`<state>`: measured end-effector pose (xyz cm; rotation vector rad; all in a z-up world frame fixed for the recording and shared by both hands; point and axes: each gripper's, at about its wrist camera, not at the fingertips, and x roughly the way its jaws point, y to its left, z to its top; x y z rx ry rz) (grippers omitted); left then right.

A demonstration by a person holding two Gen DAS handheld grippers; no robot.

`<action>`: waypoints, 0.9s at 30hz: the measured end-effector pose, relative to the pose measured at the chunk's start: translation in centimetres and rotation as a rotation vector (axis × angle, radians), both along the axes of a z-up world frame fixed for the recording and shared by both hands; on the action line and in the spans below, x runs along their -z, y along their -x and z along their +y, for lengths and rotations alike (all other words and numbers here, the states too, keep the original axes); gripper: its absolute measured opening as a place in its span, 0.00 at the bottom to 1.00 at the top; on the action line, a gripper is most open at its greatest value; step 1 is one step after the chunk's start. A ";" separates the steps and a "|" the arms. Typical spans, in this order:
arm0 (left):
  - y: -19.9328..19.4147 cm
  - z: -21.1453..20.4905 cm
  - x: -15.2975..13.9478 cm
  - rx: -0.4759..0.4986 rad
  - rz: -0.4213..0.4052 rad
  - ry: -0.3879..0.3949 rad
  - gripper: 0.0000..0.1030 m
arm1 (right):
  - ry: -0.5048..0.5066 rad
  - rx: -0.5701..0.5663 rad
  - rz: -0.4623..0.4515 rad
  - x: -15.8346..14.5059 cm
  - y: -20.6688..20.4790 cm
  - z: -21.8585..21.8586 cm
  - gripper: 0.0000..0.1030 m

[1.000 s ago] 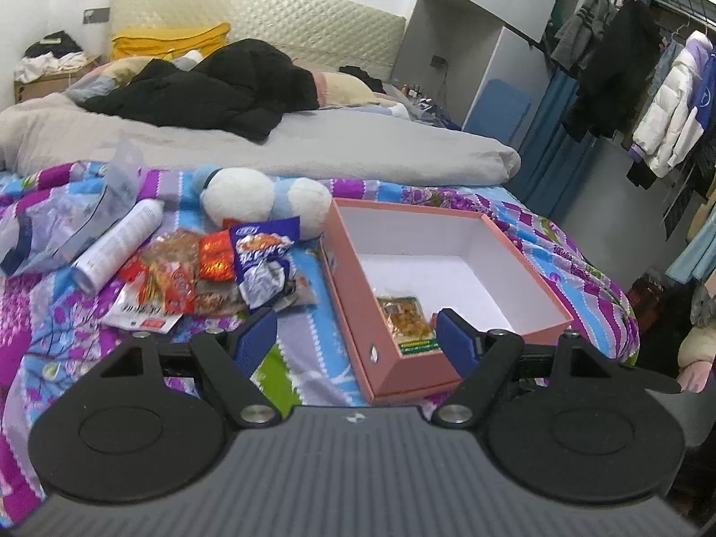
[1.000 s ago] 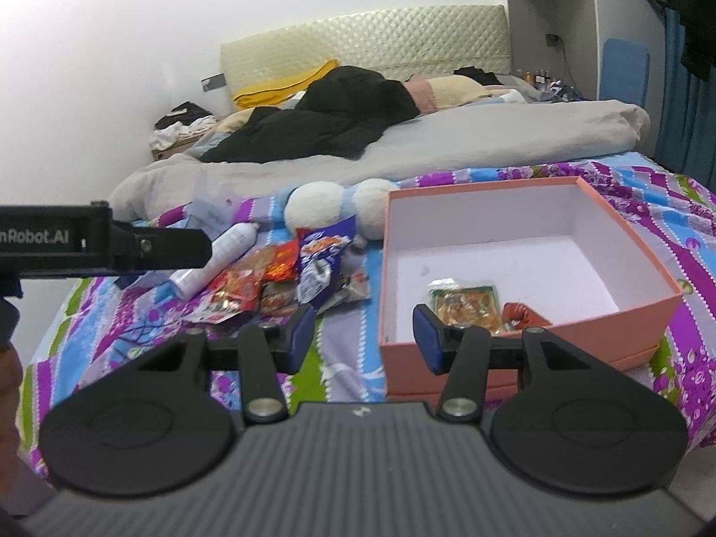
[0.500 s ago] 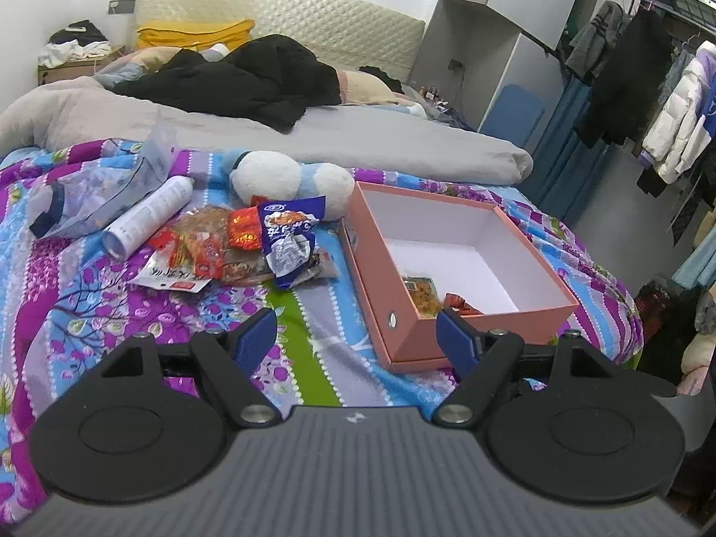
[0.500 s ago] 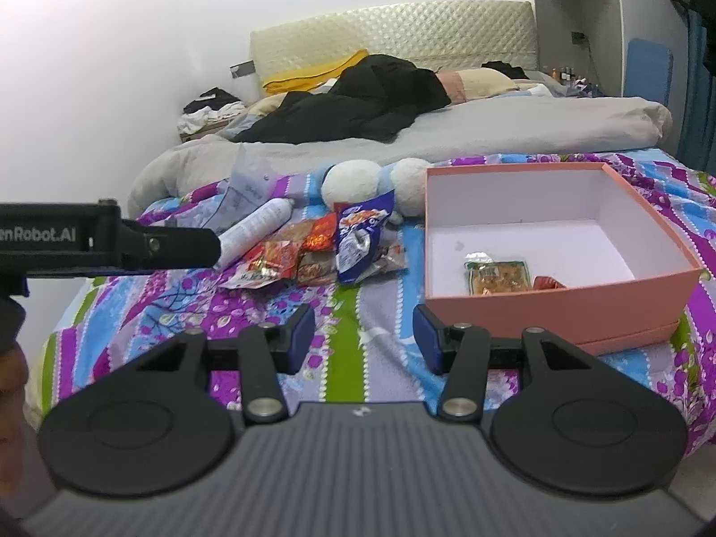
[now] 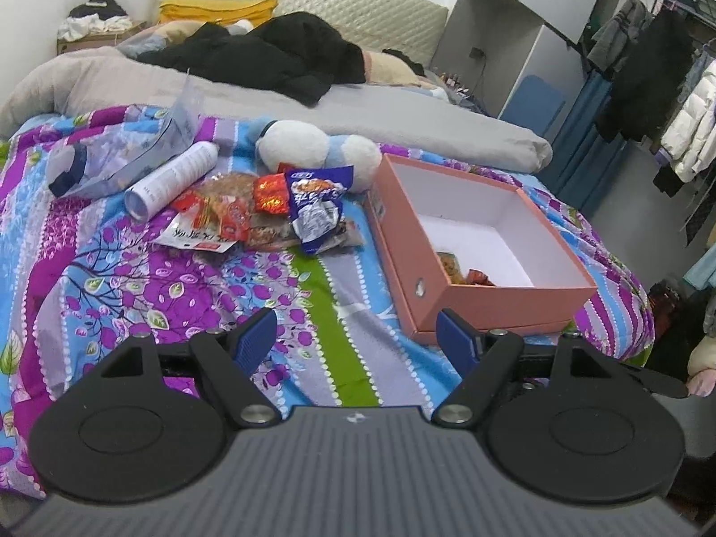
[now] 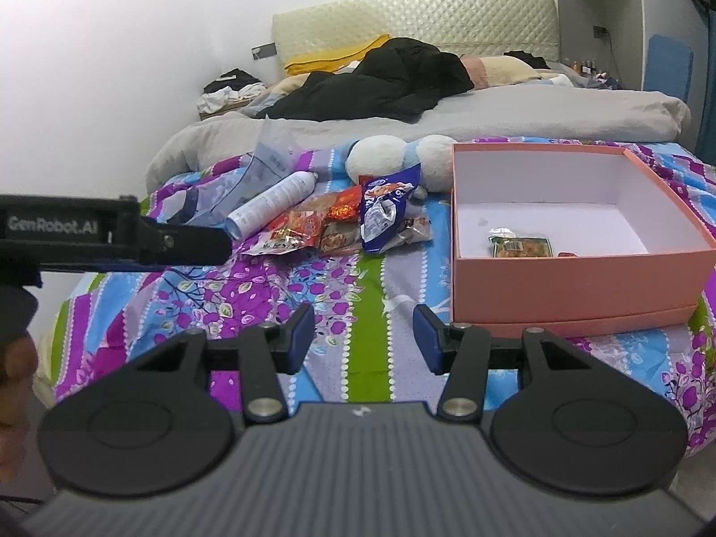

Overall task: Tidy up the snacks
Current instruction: 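Withdraw both tools from the pink box back toward the snack pile, then grasp a red snack packet with the left tool while the right tool grasps the blue noodle bag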

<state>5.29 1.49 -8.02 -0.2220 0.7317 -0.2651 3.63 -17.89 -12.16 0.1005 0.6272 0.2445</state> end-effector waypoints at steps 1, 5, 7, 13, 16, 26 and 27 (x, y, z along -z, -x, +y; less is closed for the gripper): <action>-0.3 0.2 0.2 -0.006 0.005 0.002 0.79 | 0.003 -0.001 0.001 0.1 -0.1 0.1 0.50; -1.6 0.9 1.3 -0.021 0.029 0.009 0.80 | 0.016 -0.006 0.001 0.3 -0.7 0.5 0.50; -2.6 1.2 2.0 -0.016 0.050 0.004 0.84 | 0.018 -0.014 0.010 0.5 -1.3 0.9 0.63; -5.7 2.9 4.5 -0.055 0.090 0.006 0.87 | 0.025 -0.050 0.026 1.5 -3.5 2.3 0.86; -7.7 4.0 5.9 -0.088 0.121 0.006 0.91 | 0.042 -0.077 0.047 2.4 -5.5 3.3 0.86; -15.8 8.0 10.3 -0.158 0.175 0.023 0.92 | 0.085 -0.073 0.074 5.0 -14.4 5.8 0.85; -16.7 8.3 10.8 -0.158 0.177 0.024 0.92 | 0.090 -0.070 0.074 5.2 -15.3 5.9 0.85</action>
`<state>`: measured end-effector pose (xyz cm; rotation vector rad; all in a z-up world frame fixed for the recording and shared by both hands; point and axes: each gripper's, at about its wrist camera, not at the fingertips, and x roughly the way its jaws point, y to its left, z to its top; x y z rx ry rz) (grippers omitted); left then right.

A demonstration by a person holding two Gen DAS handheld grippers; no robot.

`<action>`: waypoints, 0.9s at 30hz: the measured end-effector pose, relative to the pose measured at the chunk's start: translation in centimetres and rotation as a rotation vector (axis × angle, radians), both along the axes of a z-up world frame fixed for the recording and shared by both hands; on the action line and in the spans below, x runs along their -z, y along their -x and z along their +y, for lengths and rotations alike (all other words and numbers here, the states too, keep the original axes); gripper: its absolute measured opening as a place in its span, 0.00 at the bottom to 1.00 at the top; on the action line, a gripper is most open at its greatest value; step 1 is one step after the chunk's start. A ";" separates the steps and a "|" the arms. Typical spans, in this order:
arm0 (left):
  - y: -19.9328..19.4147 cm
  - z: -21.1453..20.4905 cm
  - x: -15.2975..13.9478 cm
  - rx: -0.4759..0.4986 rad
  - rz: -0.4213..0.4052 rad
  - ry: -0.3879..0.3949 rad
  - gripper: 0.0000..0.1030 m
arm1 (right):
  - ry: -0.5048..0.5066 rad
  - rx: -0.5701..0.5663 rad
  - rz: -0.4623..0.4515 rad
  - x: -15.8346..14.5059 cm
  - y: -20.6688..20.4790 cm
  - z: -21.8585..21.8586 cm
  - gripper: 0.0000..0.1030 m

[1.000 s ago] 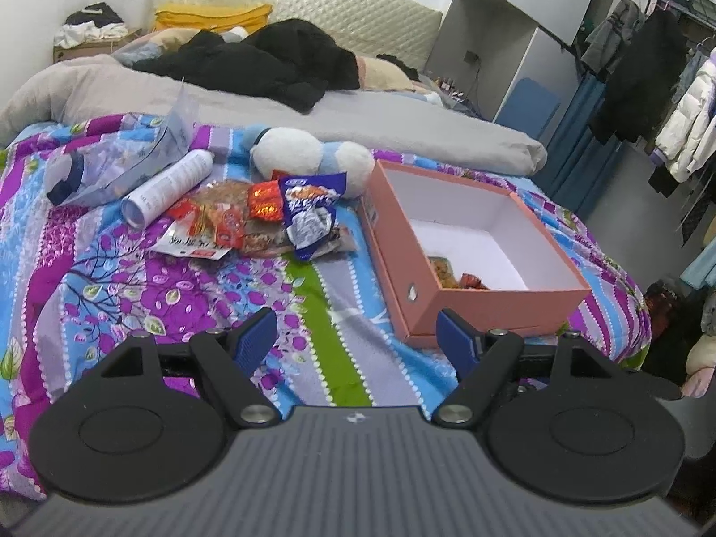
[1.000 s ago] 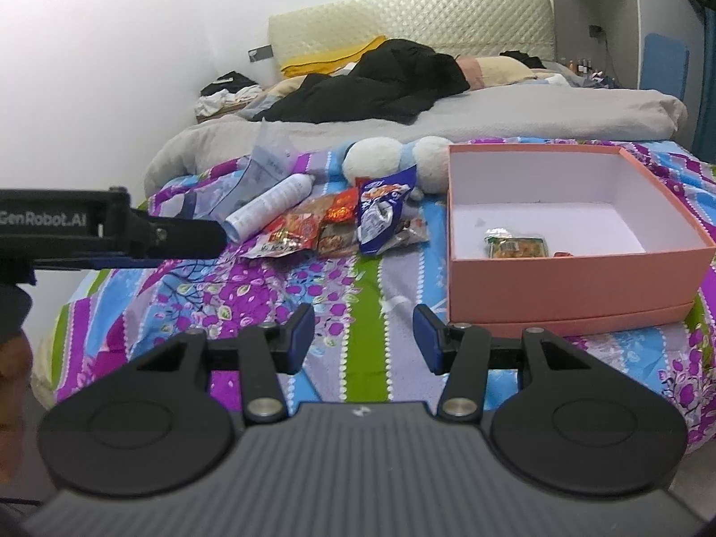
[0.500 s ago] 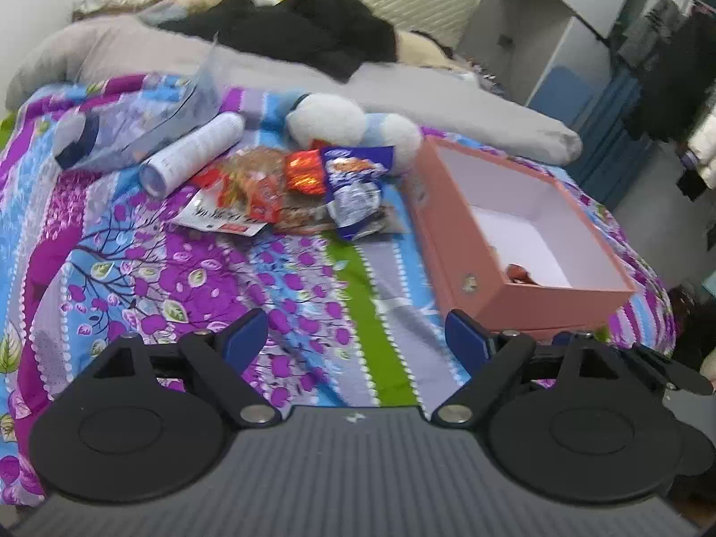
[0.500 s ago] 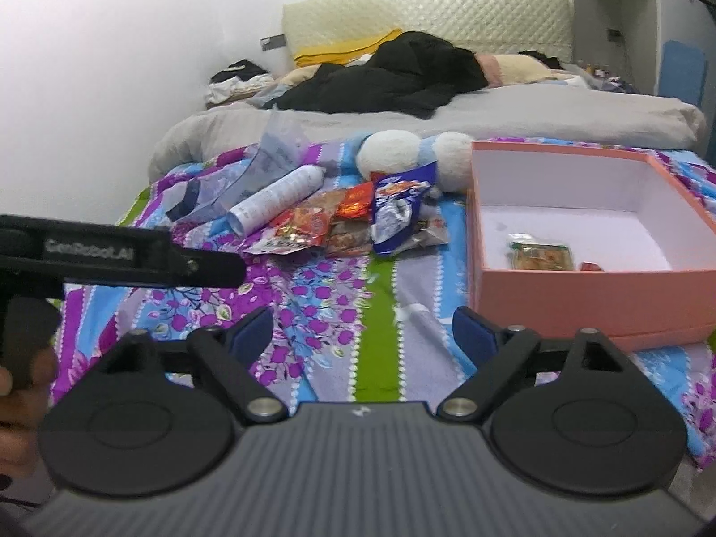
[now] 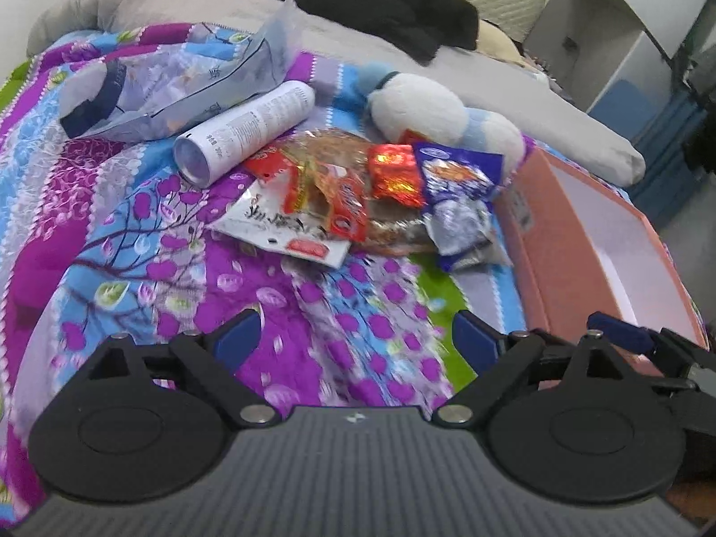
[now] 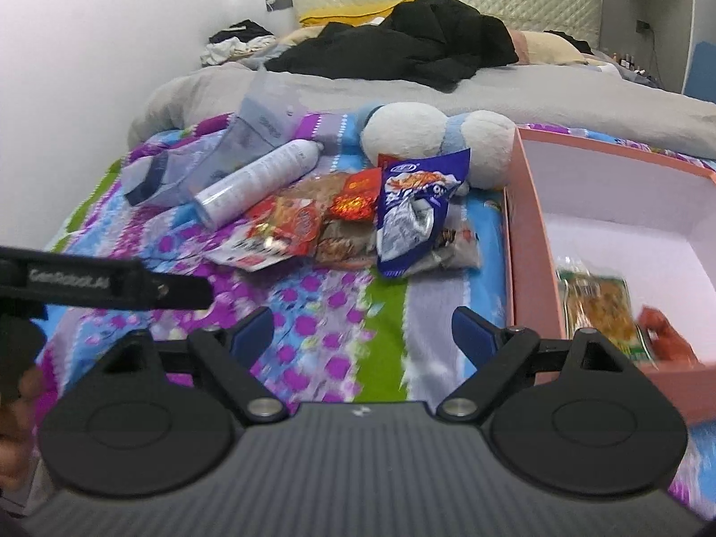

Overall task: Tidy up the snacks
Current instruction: 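Grasp a red snack packet with the left tool while the right tool grasps the blue noodle bag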

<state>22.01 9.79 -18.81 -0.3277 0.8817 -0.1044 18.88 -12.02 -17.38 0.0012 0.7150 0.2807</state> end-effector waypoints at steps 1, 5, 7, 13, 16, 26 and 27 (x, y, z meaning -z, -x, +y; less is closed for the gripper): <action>-1.0 0.2 0.5 -0.001 0.003 -0.004 0.92 | 0.007 0.004 -0.001 0.3 -1.0 0.1 0.85; -4.5 0.9 2.1 0.016 0.008 -0.030 0.92 | 0.029 0.024 0.012 1.6 -5.4 0.5 0.85; -6.3 1.2 2.6 0.038 0.006 -0.031 0.92 | 0.031 0.029 0.027 2.5 -7.5 0.7 0.85; -11.3 1.7 3.4 0.072 0.005 -0.025 0.92 | 0.066 0.038 0.078 4.3 -12.8 0.8 0.85; -13.5 1.3 4.1 0.099 0.039 -0.040 0.92 | 0.059 0.041 0.102 4.6 -14.8 0.6 0.85; -17.2 -1.0 6.2 0.154 0.105 -0.155 0.92 | -0.005 0.016 0.201 4.4 -19.8 0.2 0.85; -17.4 -1.2 6.4 0.156 0.109 -0.165 0.92 | 0.004 0.006 0.209 4.5 -20.0 0.4 0.85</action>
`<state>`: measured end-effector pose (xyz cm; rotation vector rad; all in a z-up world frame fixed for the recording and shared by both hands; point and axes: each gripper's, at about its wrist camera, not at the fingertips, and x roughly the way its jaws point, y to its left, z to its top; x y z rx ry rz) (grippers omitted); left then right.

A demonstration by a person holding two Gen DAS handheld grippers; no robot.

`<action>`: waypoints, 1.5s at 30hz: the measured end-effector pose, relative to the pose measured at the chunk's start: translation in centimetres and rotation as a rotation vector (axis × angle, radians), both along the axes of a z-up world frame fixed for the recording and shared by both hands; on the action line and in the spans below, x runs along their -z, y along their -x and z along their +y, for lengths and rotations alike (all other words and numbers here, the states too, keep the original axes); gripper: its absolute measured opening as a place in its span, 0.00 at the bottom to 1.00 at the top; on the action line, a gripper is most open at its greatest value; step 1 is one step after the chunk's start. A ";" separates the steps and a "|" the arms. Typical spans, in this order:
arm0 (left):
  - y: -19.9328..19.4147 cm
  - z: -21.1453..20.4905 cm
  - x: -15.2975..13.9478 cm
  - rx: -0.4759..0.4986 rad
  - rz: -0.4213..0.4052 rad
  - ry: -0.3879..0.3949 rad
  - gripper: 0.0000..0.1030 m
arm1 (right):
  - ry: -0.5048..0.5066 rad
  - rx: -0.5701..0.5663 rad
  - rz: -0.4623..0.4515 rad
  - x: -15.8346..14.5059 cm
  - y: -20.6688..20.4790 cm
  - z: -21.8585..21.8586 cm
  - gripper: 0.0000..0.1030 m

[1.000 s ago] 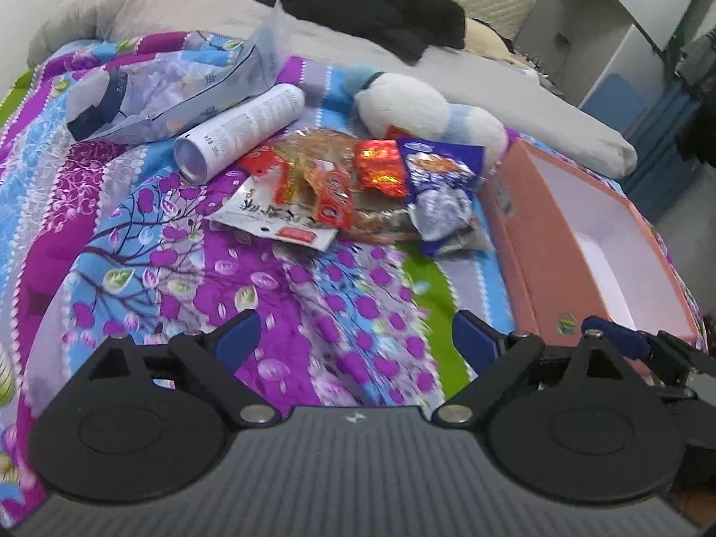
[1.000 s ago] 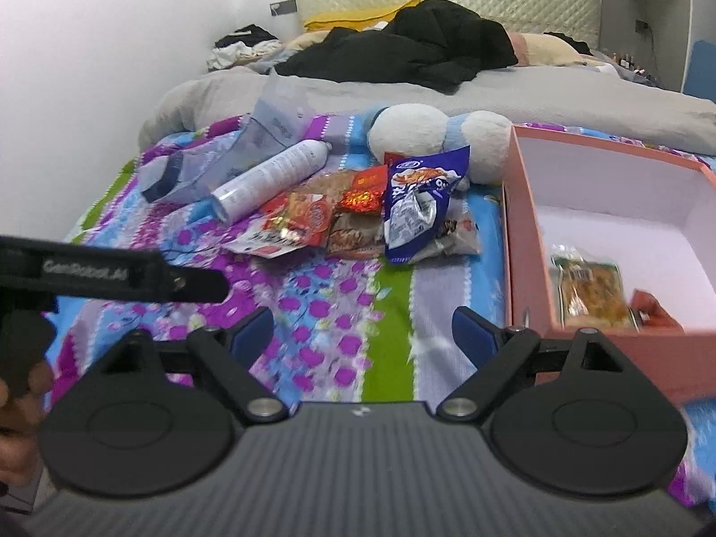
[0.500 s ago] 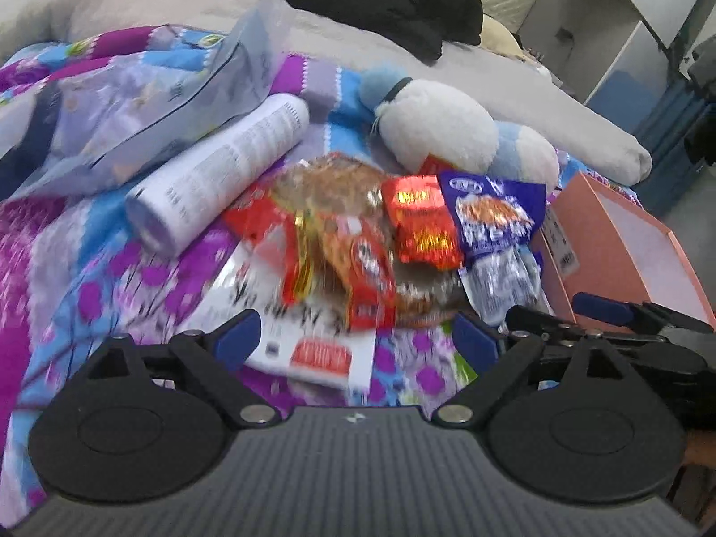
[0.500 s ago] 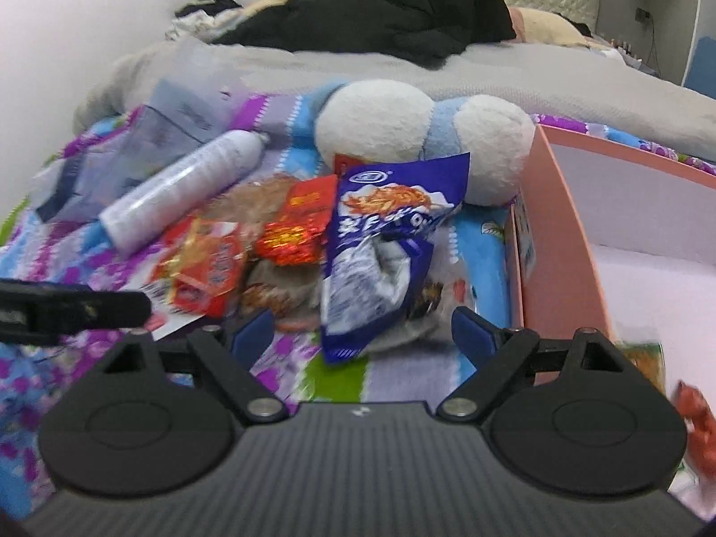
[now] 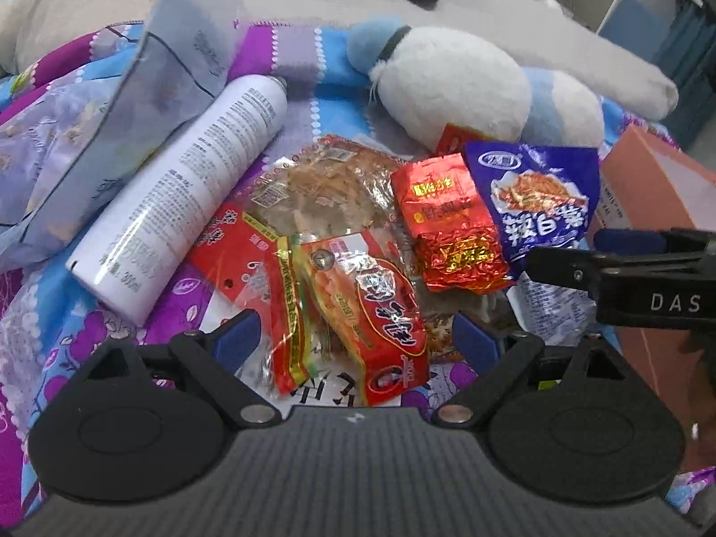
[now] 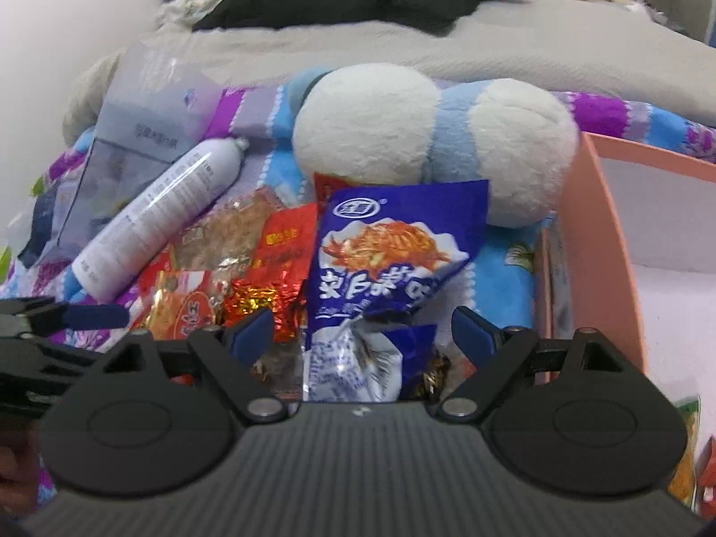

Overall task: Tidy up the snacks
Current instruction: 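Grasp a red snack packet with the left tool while the right tool grasps the blue noodle bag, then lift the red packet with the left tool while the right tool lifts the blue bag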

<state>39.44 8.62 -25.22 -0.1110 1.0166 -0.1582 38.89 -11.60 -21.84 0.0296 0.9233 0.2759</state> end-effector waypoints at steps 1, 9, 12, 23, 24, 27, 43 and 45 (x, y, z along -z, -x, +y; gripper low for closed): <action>-0.3 -0.2 0.3 0.003 0.008 -0.014 0.92 | 0.012 -0.007 0.008 0.1 -0.3 0.2 0.85; -0.7 -0.7 1.7 -0.028 0.033 -0.038 0.89 | 0.029 -0.006 0.078 1.1 -1.2 0.6 0.85; -0.4 -0.8 1.4 -0.036 0.016 -0.058 0.83 | 0.029 -0.022 0.086 1.7 -1.2 0.6 0.74; 1.7 -0.3 -0.4 -0.083 -0.004 -0.021 0.62 | 0.069 -0.063 0.046 -0.4 0.8 0.2 0.51; 2.1 -0.3 -0.6 -0.086 -0.007 -0.017 0.52 | 0.065 -0.061 0.043 -0.6 1.2 0.0 0.51; 3.2 -0.2 -0.8 -0.088 -0.014 0.003 0.47 | 0.061 -0.058 0.030 -1.1 2.8 -0.4 0.51; 14.0 -1.3 -2.6 -0.147 -0.111 0.129 0.10 | 0.043 -0.031 -0.073 -2.8 14.6 -1.8 0.51; 15.9 -1.4 -2.8 -0.156 -0.111 0.151 0.09 | 0.045 -0.030 -0.069 -2.7 16.2 -2.0 0.51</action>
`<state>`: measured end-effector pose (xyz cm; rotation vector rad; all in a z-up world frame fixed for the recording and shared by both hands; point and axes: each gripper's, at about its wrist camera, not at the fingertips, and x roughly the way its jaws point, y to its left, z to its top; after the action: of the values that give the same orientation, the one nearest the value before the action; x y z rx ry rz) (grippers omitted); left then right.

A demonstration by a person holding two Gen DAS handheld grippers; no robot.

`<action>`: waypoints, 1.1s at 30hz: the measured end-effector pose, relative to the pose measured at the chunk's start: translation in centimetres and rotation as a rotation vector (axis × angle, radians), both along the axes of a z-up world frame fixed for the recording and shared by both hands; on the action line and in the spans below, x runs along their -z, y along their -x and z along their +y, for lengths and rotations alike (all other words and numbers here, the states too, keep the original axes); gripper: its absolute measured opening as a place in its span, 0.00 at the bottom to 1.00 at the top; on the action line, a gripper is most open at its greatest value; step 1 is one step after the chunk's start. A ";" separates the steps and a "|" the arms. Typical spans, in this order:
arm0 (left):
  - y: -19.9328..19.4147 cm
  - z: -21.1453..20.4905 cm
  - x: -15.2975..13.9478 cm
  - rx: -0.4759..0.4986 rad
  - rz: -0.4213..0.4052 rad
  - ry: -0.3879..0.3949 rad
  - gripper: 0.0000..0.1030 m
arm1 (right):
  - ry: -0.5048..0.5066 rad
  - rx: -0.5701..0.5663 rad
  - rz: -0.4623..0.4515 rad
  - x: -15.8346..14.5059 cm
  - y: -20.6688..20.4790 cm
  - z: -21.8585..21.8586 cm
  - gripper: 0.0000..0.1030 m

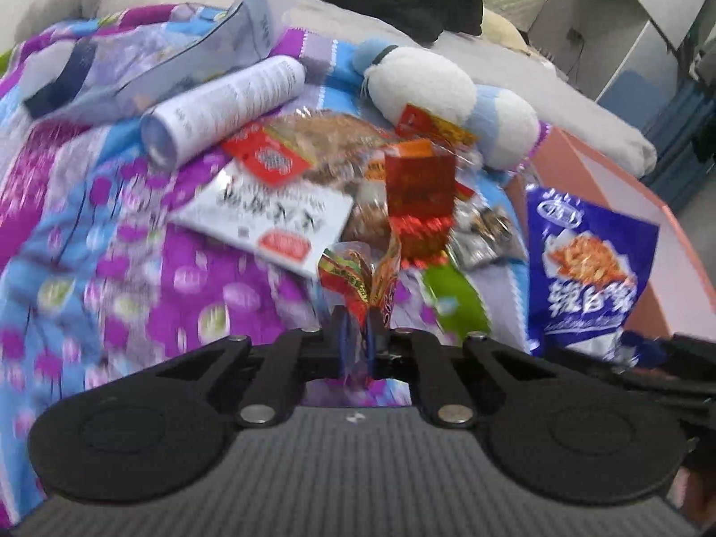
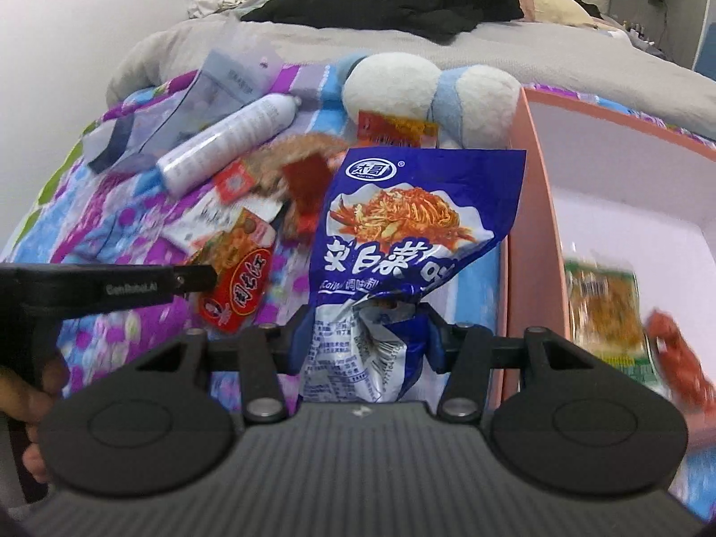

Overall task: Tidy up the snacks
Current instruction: 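Lift the red packet with the left tool while the right tool lifts the blue bag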

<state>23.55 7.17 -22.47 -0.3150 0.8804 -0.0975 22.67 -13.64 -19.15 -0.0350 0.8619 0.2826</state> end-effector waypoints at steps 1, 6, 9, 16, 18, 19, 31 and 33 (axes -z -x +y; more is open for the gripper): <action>1.0 -0.1 -0.1 0.001 -0.003 0.012 0.09 | -0.001 0.001 0.004 0.1 0.8 -0.1 0.51; 5.5 -0.1 -0.5 0.011 -0.023 0.052 0.09 | -0.009 0.007 0.011 0.9 4.4 0.1 0.51; 8.0 0.2 -0.6 0.007 -0.049 0.072 0.09 | -0.036 0.007 0.024 1.7 6.0 0.3 0.51; 12.2 1.5 0.3 -0.004 -0.024 0.070 0.09 | -0.028 0.021 0.053 4.2 9.1 1.5 0.51; 12.7 2.1 0.8 -0.006 -0.010 0.076 0.11 | -0.024 0.026 0.047 4.7 9.8 1.7 0.51; 12.9 2.4 1.0 -0.014 -0.003 0.079 0.12 | -0.022 0.028 0.044 4.9 9.9 1.8 0.51; 13.7 4.3 1.4 -0.050 0.022 0.045 0.85 | -0.056 0.084 -0.006 5.6 10.2 0.6 0.68; 13.4 4.2 1.5 -0.039 0.035 0.048 0.85 | -0.058 0.081 -0.016 5.8 10.5 0.7 0.68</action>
<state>10.18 11.33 -24.00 -0.3792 0.9071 -0.0767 12.20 -12.95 -24.90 0.0516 0.8370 0.2309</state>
